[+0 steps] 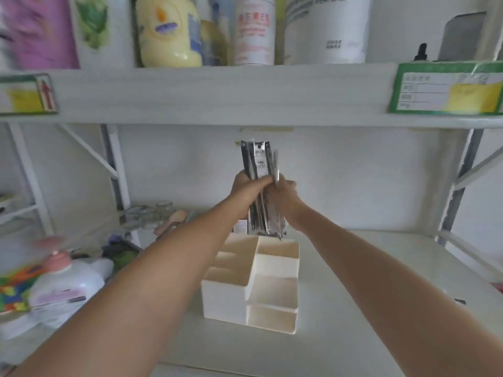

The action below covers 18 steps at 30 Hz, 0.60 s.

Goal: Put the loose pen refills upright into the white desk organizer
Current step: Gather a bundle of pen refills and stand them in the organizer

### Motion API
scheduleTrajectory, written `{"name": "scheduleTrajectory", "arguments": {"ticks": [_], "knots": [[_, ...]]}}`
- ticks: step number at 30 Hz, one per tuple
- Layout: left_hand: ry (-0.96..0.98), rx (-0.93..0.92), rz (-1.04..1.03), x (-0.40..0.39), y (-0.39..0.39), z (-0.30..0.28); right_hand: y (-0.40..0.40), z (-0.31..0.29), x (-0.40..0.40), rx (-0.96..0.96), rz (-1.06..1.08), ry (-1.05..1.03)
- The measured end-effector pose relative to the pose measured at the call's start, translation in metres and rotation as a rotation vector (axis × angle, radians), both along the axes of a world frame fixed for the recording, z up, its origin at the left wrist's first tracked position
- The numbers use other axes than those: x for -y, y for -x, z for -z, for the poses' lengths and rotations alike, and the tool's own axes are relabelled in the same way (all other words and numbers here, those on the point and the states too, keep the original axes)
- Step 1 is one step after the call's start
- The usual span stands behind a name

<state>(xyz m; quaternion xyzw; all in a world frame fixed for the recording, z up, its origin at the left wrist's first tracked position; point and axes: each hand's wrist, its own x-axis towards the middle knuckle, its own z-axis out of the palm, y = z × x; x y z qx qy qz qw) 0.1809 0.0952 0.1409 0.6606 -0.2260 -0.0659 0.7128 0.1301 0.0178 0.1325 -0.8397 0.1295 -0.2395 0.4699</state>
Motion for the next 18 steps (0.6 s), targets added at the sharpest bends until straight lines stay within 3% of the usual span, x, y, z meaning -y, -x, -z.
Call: {"name": "scheduleTrajectory", "arguments": {"ticks": [4, 9, 18], "knots": [[-0.041, 0.088, -0.137, -0.036, -0.027, 0.027, -0.028, 0.033, -0.038, 0.096, -0.230, -0.165], [-0.073, 0.124, -0.149, -0.046, -0.052, 0.064, -0.043, 0.074, -0.043, -0.003, -0.288, -0.283], [-0.002, 0.232, -0.028, -0.043, -0.070, 0.062, -0.064, 0.072, -0.022, 0.012, -0.140, -0.112]]}}
